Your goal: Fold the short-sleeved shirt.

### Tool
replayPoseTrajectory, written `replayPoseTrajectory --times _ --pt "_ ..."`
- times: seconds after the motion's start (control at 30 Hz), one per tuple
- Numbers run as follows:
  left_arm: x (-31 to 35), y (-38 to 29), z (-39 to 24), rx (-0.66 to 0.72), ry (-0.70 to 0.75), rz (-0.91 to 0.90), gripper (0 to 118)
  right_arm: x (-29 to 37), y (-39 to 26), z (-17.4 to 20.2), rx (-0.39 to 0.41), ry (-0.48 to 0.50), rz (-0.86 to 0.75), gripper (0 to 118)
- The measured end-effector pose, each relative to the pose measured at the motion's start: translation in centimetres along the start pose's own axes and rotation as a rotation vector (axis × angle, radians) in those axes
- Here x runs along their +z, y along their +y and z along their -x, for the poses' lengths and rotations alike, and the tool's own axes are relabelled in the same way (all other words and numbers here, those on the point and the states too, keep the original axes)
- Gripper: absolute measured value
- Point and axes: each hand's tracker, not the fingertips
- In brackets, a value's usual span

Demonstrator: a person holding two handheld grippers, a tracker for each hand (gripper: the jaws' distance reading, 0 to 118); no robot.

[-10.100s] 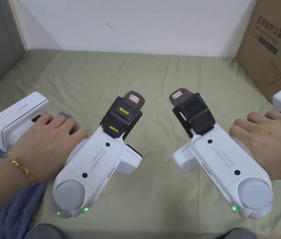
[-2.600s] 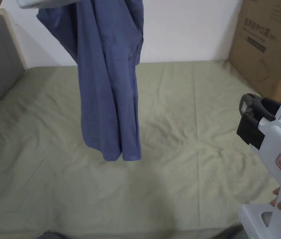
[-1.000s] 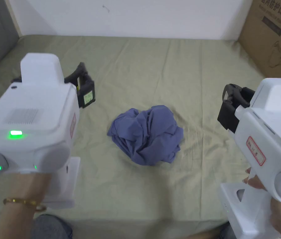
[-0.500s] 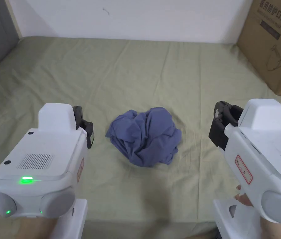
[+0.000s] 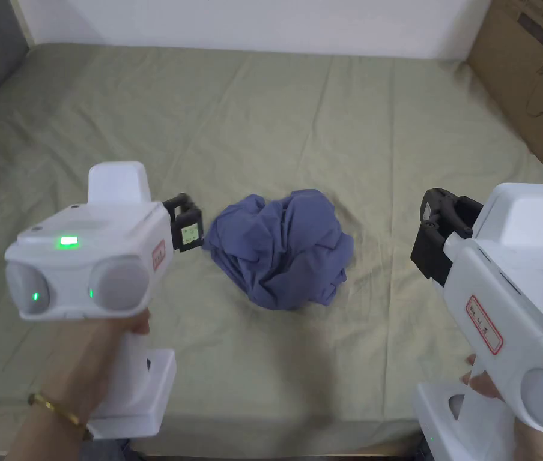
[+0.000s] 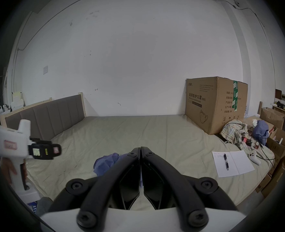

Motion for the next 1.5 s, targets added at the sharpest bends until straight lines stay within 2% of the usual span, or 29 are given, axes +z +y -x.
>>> replayPoseTrajectory --times 0.03,0.07,0.13,0.47,0.5,0.53,0.57,0.6,0.7,0.77,0.83,0.9,1.0,1.13,1.23,1.33,1.37,1.47,1.5 --pt "-1.5 0.5 0.2 0.037 -0.026 0.045 115 -0.2 -0.2 -0.1 -0.001 0.001 0.006 0" --pt "-3.0 0.9 0.2 0.061 -0.035 0.108 118 -0.4 -0.3 -0.2 -0.001 0.002 0.015 0" --pt "-5.8 1.6 0.0 0.104 -0.043 0.135 118 -0.7 -0.7 -0.3 0.003 -0.003 0.032 0" --pt "-21.8 1.5 -1.0 0.005 0.027 0.515 118 -3.6 -3.1 -3.6 -0.023 -0.053 0.129 0" --pt "-16.9 1.4 -0.6 -0.008 0.044 0.515 118 -4.0 -3.2 -3.9 -0.028 -0.056 0.139 0" --pt "-16.8 1.2 -0.5 -0.031 0.048 0.534 118 -4.3 -3.4 -4.2 -0.030 -0.066 0.150 0" --pt "-16.8 1.2 -0.5 -0.042 0.040 0.546 115 -4.6 -3.5 -4.4 -0.027 -0.072 0.158 0" --pt "-22.1 0.4 -1.4 -0.035 0.028 0.533 112 -5.0 -3.6 -4.7 -0.025 -0.076 0.165 0" --pt "-21.3 0.2 -1.3 -0.020 -0.018 0.572 92 -5.7 -3.8 -5.2 -0.028 -0.088 0.187 0" --pt "-23.5 -0.1 -3.8 -0.004 -0.061 0.604 54 -6.2 -4.0 -5.5 -0.062 -0.092 0.202 0" --pt "-22.7 0.0 -4.3 0.059 -0.101 0.607 6 -6.3 -4.2 -5.7 -0.083 -0.087 0.209 0" --pt "-25.0 -0.3 -3.0 0.099 -0.079 0.609 2 -6.6 -4.2 -5.6 -0.072 -0.084 0.216 0" --pt "-24.5 0.6 -1.6 0.037 -0.097 0.582 0 -7.3 -3.8 -5.4 -0.035 -0.073 0.230 0" --pt "-21.2 2.9 1.7 0.027 -0.101 0.420 0 -9.7 -3.2 -5.7 -0.059 -0.042 0.267 0" --pt "-18.2 3.7 3.1 0.081 -0.131 0.324 0 -12.7 -2.2 -5.6 -0.002 -0.011 0.279 0" --pt "-15.3 2.8 3.1 0.070 -0.117 0.293 0 -16.6 0.4 -4.8 0.042 0.023 0.300 0" --pt "-14.9 2.5 3.3 0.069 -0.116 0.293 0 -18.3 1.4 -4.4 0.060 0.042 0.351 2" --pt "-13.8 1.3 3.2 0.103 -0.111 0.282 0 -23.6 3.7 -3.8 -0.052 0.055 0.443 12" --pt "-13.7 0.9 3.2 0.109 -0.111 0.281 0 -25.6 4.3 -3.4 -0.033 0.084 0.500 36"
